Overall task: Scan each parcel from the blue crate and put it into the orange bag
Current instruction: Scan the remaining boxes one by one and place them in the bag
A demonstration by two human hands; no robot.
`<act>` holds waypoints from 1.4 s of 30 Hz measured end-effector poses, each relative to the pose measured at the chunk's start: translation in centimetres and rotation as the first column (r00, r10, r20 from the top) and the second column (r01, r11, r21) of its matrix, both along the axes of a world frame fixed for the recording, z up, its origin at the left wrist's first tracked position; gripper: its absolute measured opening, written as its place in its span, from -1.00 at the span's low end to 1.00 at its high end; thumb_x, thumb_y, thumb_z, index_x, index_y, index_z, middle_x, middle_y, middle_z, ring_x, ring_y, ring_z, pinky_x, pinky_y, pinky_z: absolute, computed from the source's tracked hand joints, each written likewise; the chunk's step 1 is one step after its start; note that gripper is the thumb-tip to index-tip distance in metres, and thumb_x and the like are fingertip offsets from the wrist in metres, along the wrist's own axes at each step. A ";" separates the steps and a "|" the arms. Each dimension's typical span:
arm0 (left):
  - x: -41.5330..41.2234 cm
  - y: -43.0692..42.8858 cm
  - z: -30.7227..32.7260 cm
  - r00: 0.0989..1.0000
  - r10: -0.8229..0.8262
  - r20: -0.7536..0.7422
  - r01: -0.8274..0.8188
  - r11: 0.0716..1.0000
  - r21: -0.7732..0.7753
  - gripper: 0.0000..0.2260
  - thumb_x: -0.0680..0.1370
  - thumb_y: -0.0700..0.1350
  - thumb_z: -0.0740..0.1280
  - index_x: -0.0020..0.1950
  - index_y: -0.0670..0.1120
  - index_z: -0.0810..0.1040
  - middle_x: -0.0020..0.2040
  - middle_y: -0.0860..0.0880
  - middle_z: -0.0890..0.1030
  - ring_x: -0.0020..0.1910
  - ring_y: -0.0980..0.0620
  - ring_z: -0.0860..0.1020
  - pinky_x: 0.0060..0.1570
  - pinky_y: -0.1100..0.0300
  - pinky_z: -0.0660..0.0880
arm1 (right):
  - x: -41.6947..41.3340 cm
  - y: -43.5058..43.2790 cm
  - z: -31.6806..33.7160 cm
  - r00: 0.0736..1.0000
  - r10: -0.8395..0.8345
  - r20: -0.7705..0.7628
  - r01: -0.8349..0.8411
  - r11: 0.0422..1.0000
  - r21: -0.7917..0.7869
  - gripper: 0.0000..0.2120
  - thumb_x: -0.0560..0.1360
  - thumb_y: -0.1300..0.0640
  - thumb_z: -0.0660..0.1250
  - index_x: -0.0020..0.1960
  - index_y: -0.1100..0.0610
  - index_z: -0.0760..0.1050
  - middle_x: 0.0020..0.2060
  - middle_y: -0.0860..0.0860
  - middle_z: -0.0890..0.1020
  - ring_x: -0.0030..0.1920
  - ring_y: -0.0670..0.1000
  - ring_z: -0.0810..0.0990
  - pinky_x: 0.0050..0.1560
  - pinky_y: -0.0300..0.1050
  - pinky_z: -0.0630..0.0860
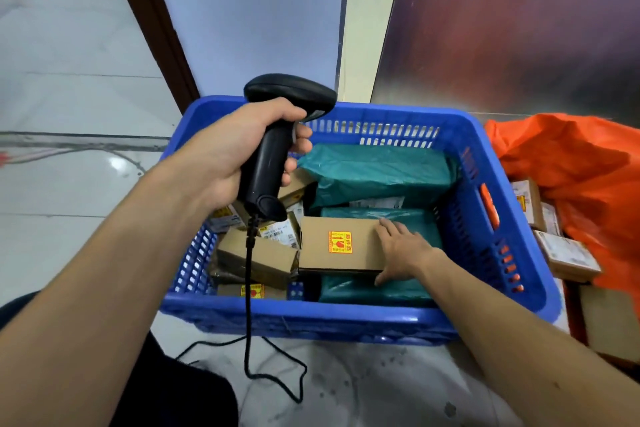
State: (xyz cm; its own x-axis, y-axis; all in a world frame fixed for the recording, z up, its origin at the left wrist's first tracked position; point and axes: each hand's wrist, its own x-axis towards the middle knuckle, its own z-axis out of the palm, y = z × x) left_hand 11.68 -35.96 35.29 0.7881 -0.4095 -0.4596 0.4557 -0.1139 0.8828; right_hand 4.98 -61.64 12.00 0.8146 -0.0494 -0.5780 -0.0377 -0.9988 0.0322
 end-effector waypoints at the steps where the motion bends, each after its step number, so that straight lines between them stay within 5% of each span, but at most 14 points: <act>1: 0.1 -0.3 0.0 1.000 -0.004 0.008 0.004 1.000 0.007 -0.78 0.61 0.02 0.35 -0.05 -0.13 0.63 -0.23 -0.03 0.63 -0.43 0.05 0.48 -0.44 0.23 0.48 | 0.2 -0.2 -0.2 1.000 -0.011 0.003 0.011 1.000 0.002 0.21 0.35 -0.31 0.55 0.66 0.16 -0.10 0.67 0.07 -0.07 0.65 0.15 -0.02 0.60 0.20 0.12; 16: -0.1 -1.6 -0.5 1.000 -0.009 0.018 0.009 0.999 0.037 -0.79 0.61 0.01 0.36 -0.03 -0.13 0.64 -0.25 -0.01 0.64 -0.43 0.06 0.49 -0.45 0.24 0.50 | 0.4 -2.0 -0.1 0.997 0.080 0.009 -0.079 0.994 -0.071 0.29 0.33 -0.30 0.56 0.67 0.16 -0.21 0.66 0.09 0.05 0.64 0.13 0.07 0.61 0.21 0.09; 22: -0.5 -1.0 -0.3 1.000 -0.016 0.020 0.015 0.999 0.047 -0.79 0.61 0.00 0.38 0.00 -0.14 0.64 -0.21 -0.02 0.65 -0.42 0.06 0.50 -0.43 0.21 0.50 | -0.2 -1.0 0.7 0.999 0.020 -0.032 -0.024 0.990 -0.138 0.24 0.31 -0.35 0.53 0.65 0.14 -0.14 0.51 0.19 0.23 0.50 0.25 0.27 0.50 0.30 0.25; 34: -1.0 -1.6 -0.2 1.000 0.013 -0.008 -0.013 0.999 -0.030 -0.80 0.60 -0.03 0.41 -0.02 -0.17 0.65 -0.24 -0.07 0.66 -0.42 0.03 0.53 -0.39 0.17 0.59 | -2.1 -1.7 9.3 0.940 -0.322 0.117 0.302 0.940 0.162 0.03 0.26 -0.45 0.47 0.51 0.10 0.23 0.33 0.16 0.30 0.37 0.26 0.37 0.36 0.15 0.43; 42: -3.3 -2.2 -0.5 0.980 0.176 0.094 -0.165 0.980 -0.115 -0.89 0.60 -0.15 0.40 -0.07 -0.18 0.61 -0.30 -0.08 0.63 -0.48 0.00 0.49 -0.39 0.16 0.59 | -6.9 -5.3 20.4 0.772 -0.554 0.311 0.432 0.817 0.383 -0.21 0.32 -0.43 0.43 0.38 0.00 0.40 0.16 0.05 0.40 0.24 0.12 0.45 0.22 0.02 0.43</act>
